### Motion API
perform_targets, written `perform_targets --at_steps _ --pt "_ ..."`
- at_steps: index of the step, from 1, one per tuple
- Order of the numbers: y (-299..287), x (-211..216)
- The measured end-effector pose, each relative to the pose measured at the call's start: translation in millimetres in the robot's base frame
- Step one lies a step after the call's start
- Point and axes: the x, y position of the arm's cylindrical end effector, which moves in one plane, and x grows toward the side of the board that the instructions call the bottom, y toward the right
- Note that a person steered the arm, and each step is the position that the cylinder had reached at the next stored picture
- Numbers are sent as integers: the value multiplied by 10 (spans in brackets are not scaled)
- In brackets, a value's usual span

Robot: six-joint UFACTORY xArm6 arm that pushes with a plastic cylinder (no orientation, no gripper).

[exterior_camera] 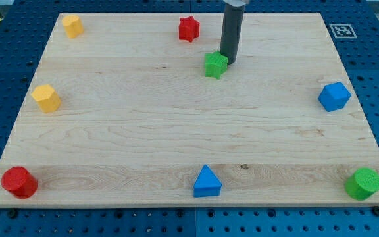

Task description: Move your arm towards the red star

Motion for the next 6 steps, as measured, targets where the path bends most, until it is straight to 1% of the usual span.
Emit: perform_targets --at_steps 1,2,3,4,5,6 --pt "163 0" --pt "-68 -2" --pt "-409 -182" --pt "-602 -417" --pt "-909 -387" --pt "-1189 -525"
